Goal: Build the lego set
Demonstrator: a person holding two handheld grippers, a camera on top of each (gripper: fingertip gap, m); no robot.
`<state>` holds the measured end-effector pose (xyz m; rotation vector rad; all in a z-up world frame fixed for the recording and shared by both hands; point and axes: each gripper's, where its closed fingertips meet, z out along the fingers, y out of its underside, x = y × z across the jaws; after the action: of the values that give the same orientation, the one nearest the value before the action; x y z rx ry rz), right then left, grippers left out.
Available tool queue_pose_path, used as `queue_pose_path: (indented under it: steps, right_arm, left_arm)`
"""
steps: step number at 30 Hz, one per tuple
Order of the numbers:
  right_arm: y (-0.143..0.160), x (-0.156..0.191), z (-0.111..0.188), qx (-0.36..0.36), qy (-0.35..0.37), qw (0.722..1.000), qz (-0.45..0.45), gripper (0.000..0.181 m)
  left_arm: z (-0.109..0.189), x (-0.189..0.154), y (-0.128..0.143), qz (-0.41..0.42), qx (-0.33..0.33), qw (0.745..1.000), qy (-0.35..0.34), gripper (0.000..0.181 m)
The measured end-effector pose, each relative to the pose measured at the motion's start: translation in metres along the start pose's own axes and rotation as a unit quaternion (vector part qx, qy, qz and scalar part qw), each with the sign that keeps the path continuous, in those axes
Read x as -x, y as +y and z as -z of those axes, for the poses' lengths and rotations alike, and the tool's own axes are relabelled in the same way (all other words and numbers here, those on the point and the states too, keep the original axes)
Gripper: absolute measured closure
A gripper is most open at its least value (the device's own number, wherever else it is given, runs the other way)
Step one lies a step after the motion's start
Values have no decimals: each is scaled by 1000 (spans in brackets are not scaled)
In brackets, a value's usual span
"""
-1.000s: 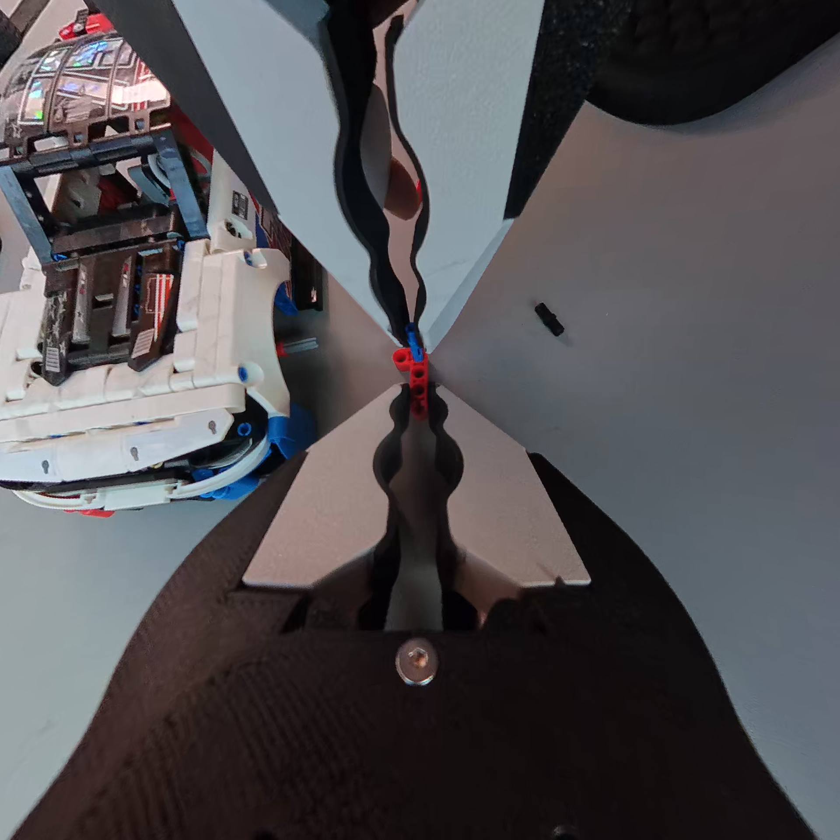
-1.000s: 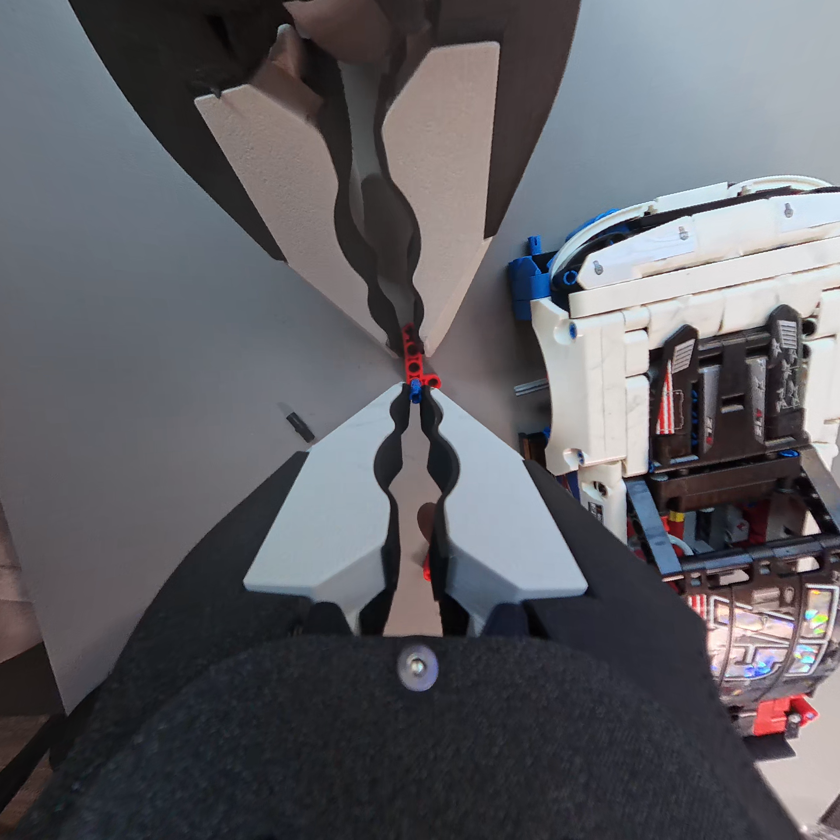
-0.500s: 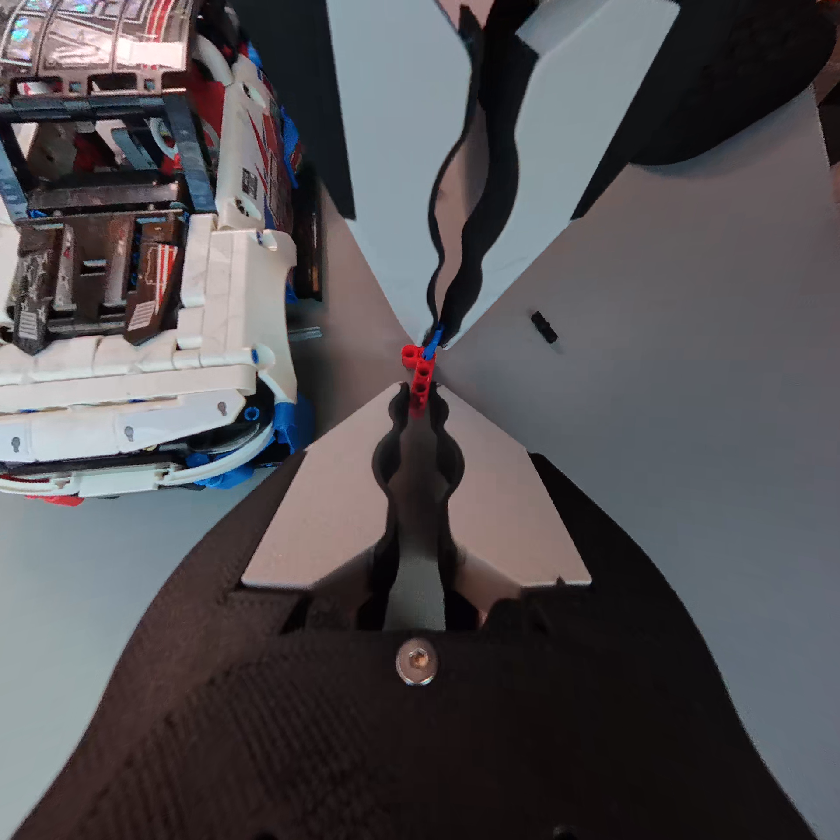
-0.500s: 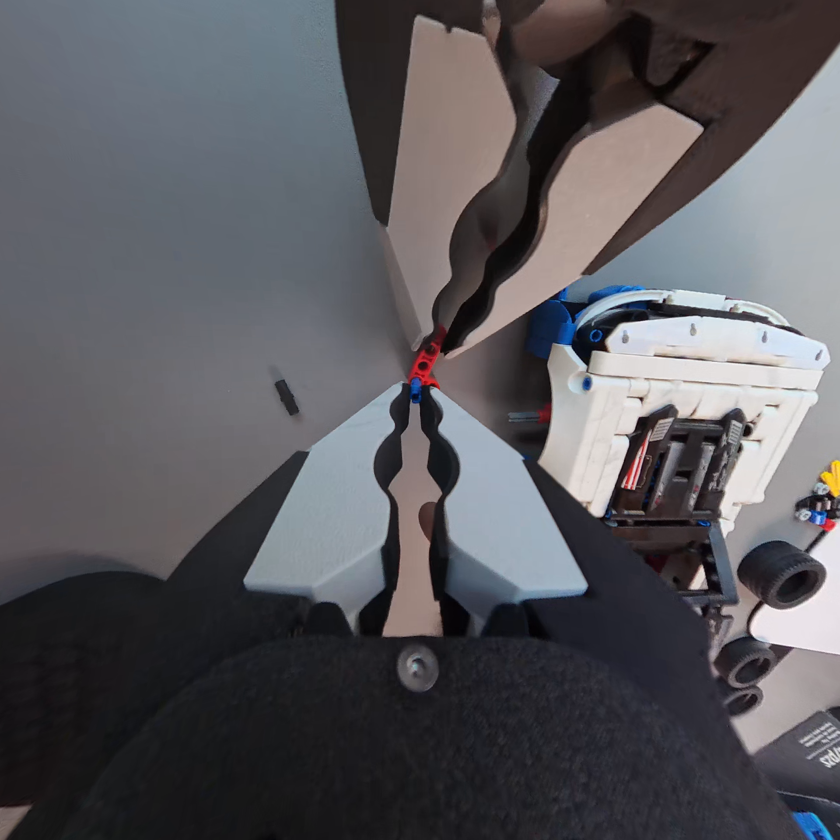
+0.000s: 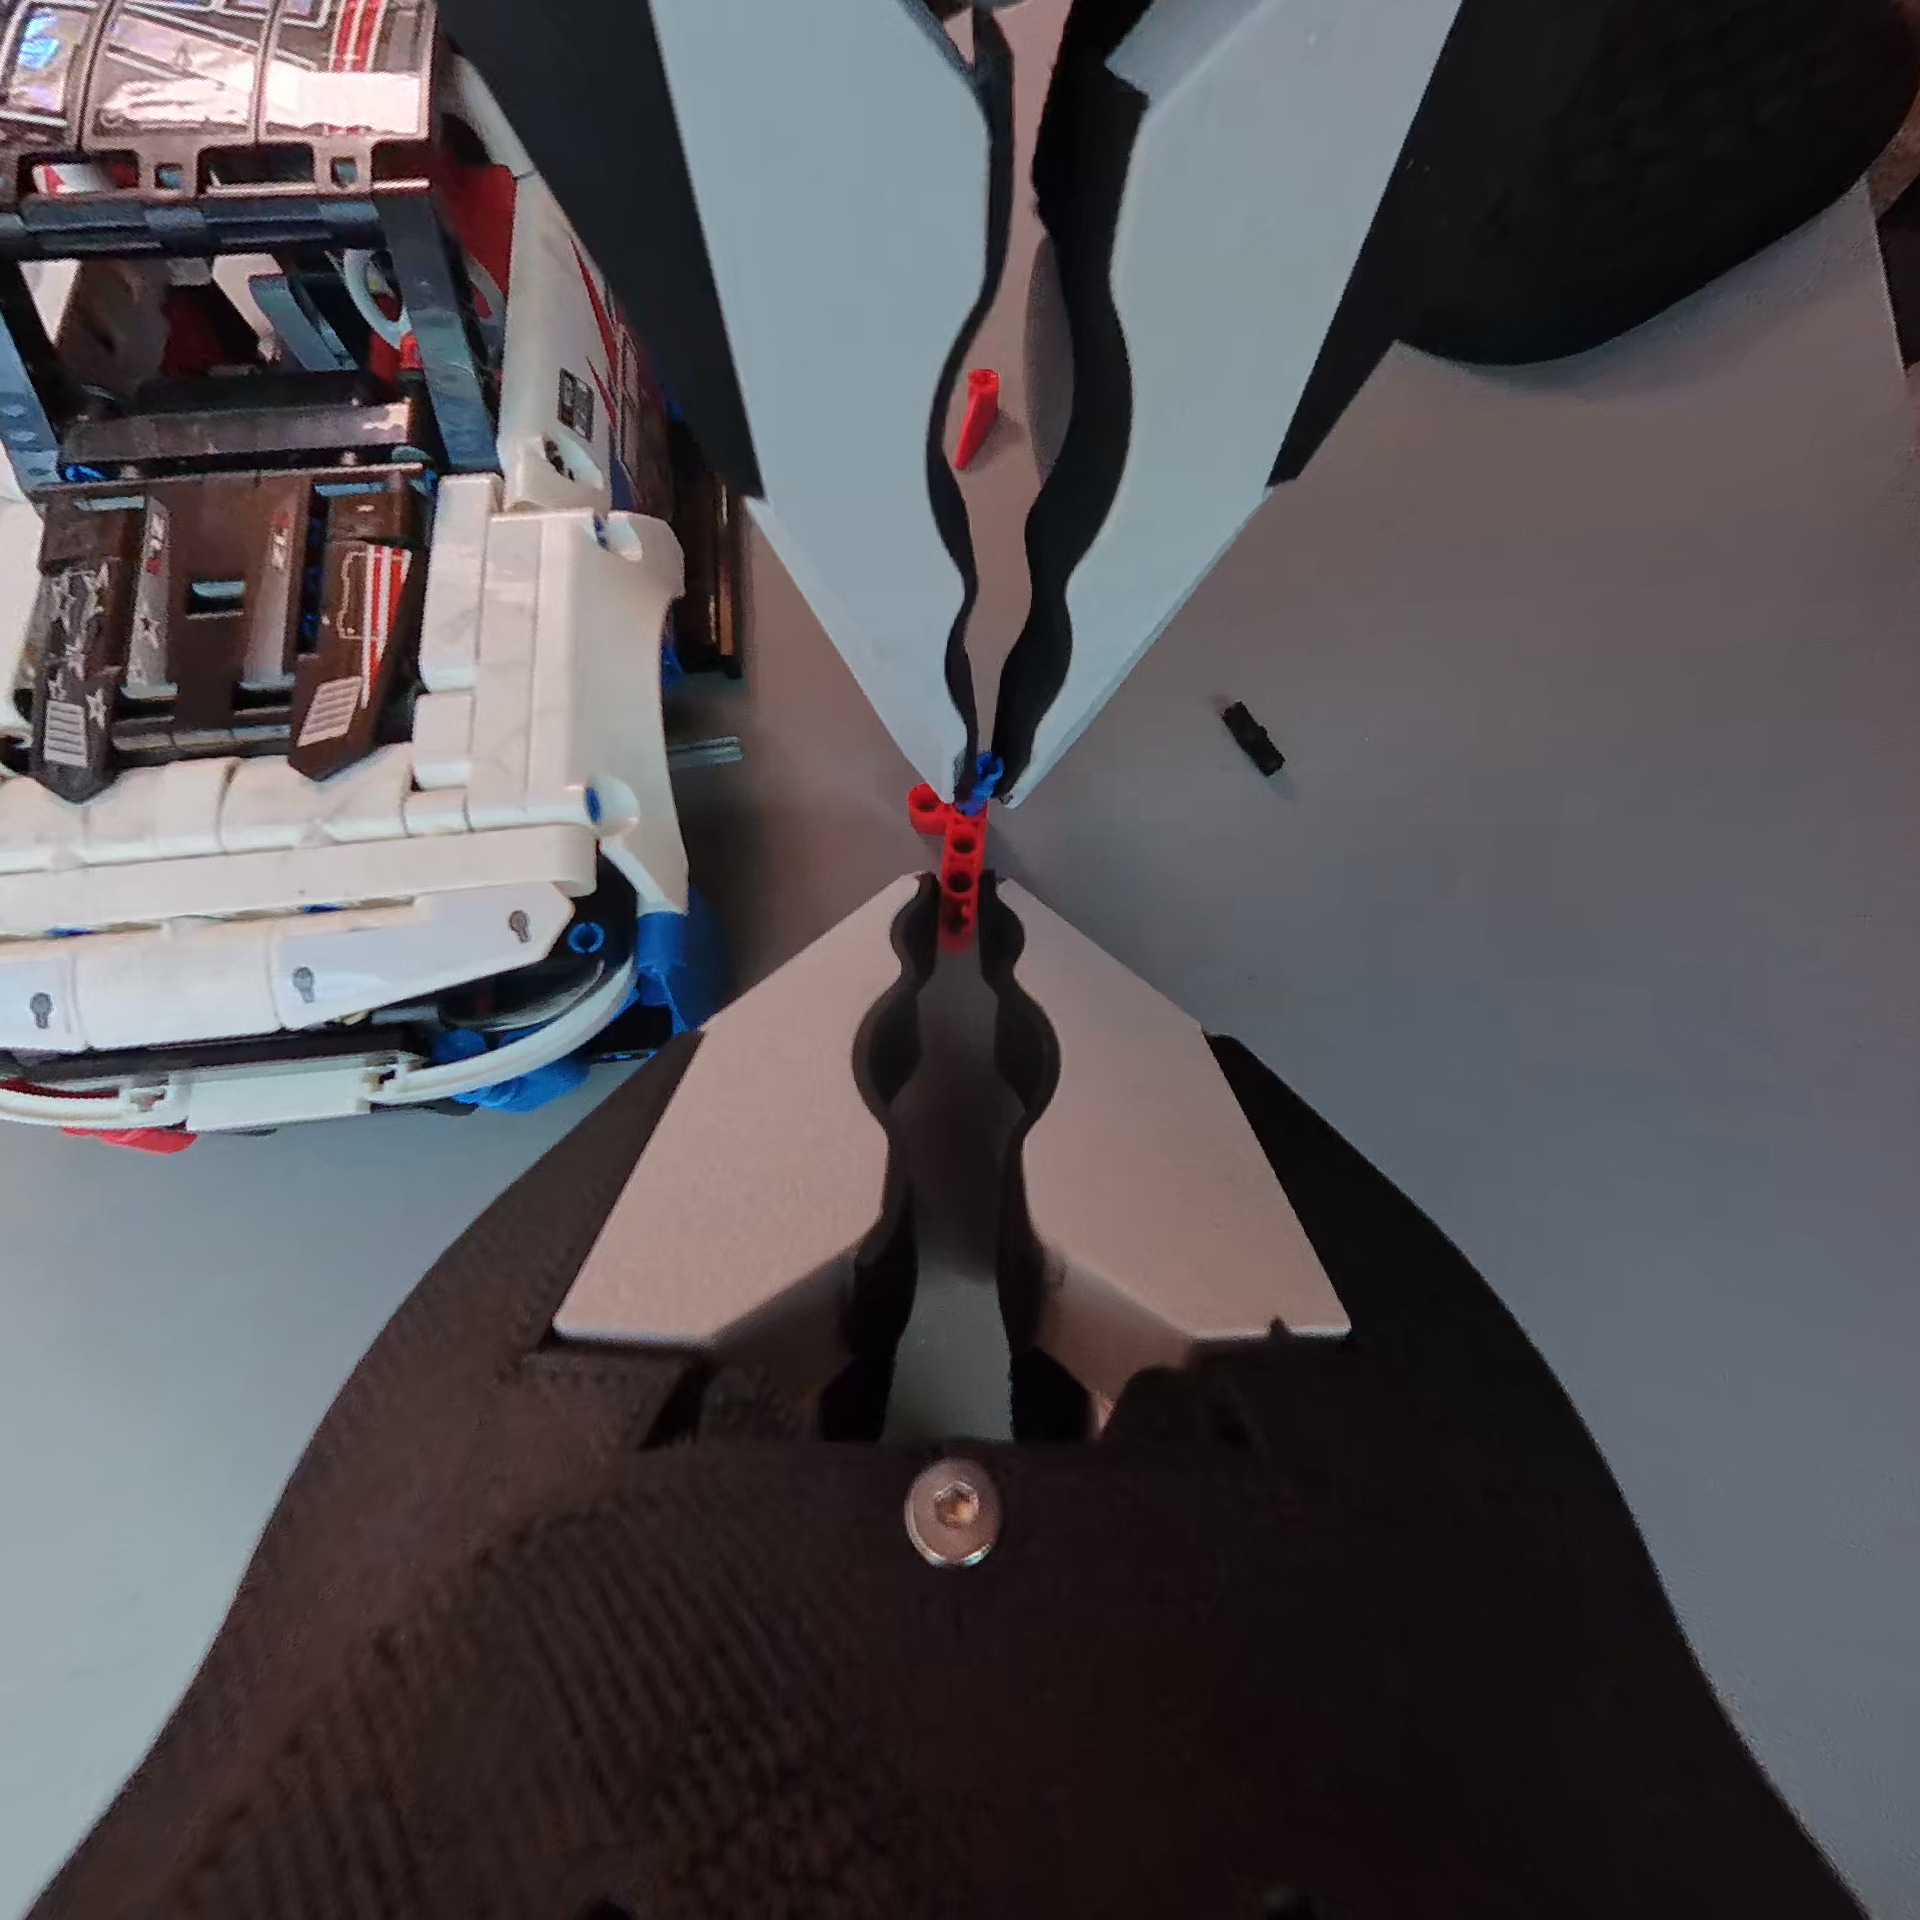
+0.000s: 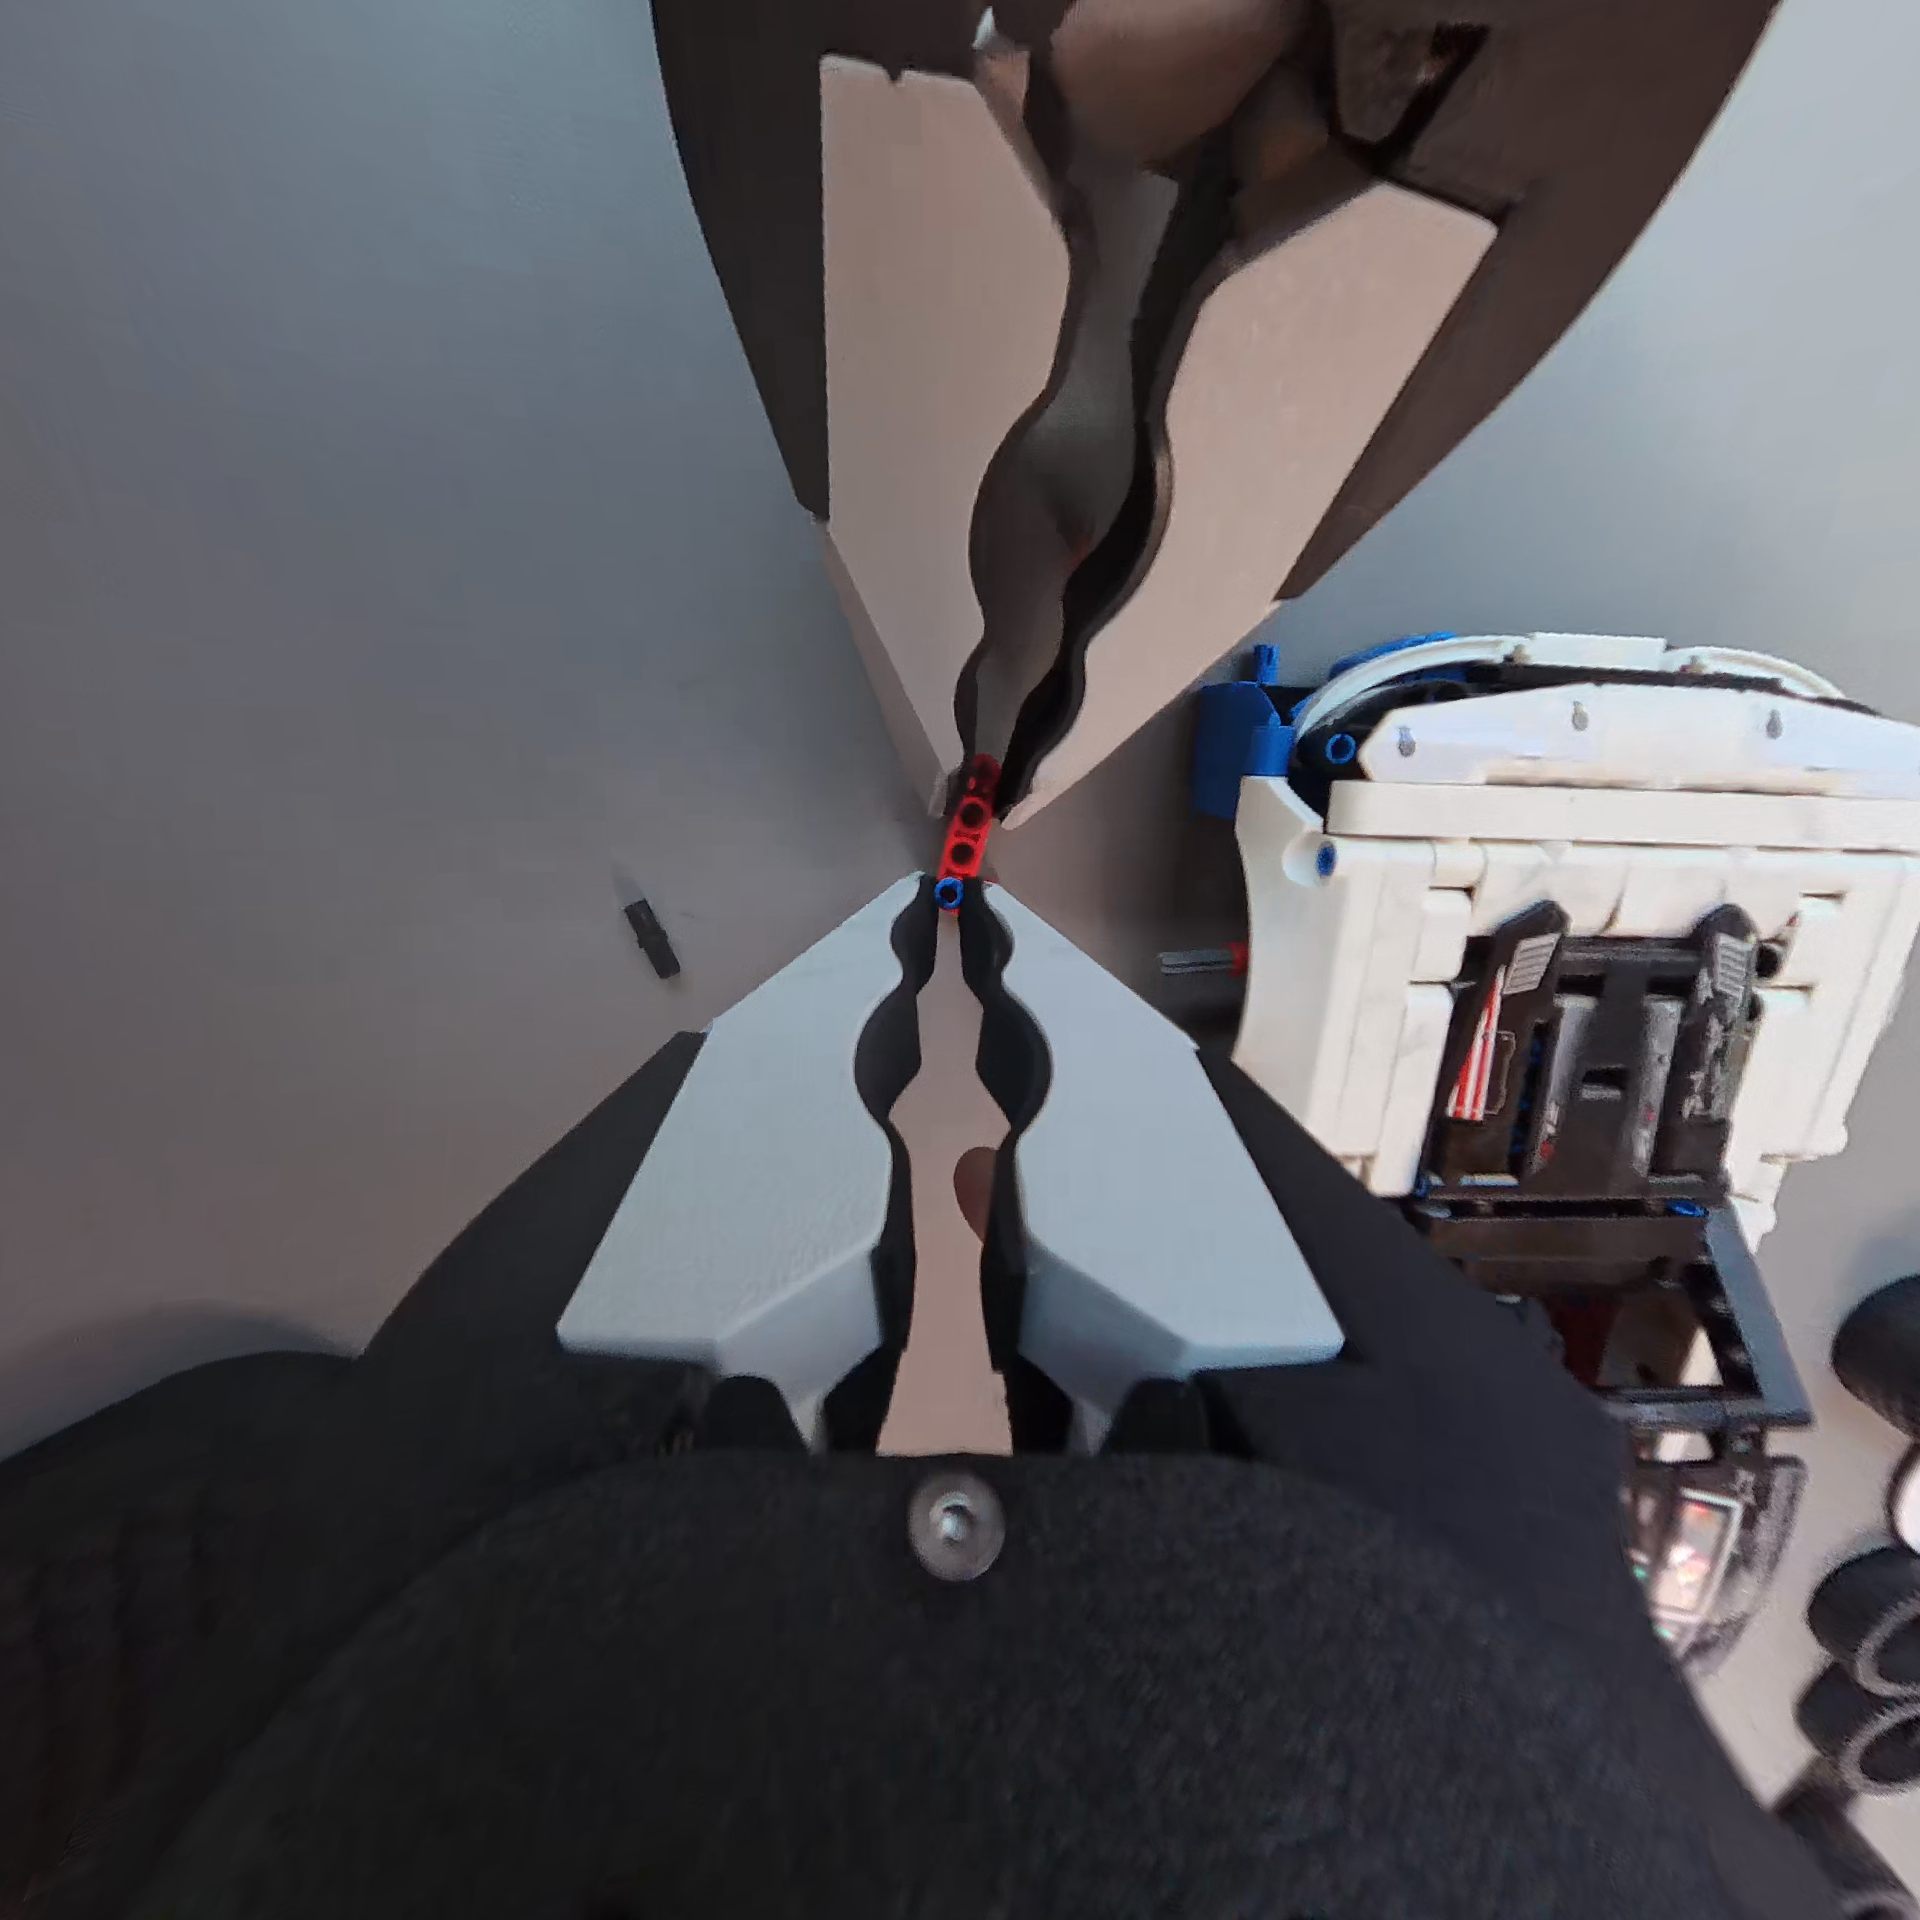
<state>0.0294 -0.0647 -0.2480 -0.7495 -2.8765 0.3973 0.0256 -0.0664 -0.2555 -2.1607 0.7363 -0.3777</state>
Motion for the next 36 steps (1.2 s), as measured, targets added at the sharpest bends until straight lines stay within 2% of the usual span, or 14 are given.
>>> queue_pose_path:
  steps: [5, 11, 16, 19, 23, 30, 36]
  right_arm:
    - [4, -1, -5, -56, -7, 995, -81, 179]
    - [4, -1, -5, -43, -5, 996, -83, 179]
    - [3, -2, -4, -61, 24, 993, -99, 178]
    - [3, 0, 0, -74, 37, 990, -113, 165]
    - [-2, -5, 7, -105, 52, 984, -138, 178]
    - [0, -5, 3, -85, 28, 986, -142, 178]
    - [-1, -6, 4, -107, 38, 983, -145, 179]
  left_arm:
    - [0, 0, 0, 3, 0, 1000, 2, 175]
    - [0, 0, 0, 2, 0, 1000, 1, 175]
    - [0, 0, 0, -4, 0, 1000, -5, 175]
    - [0, 1, 0, -6, 0, 1000, -8, 175]
    - [0, 1, 0, -6, 0, 1000, -8, 175]
    - [0, 1, 0, -9, 0, 1000, -12, 176]
    - [1, 1, 0, -6, -2, 1000, -10, 176]
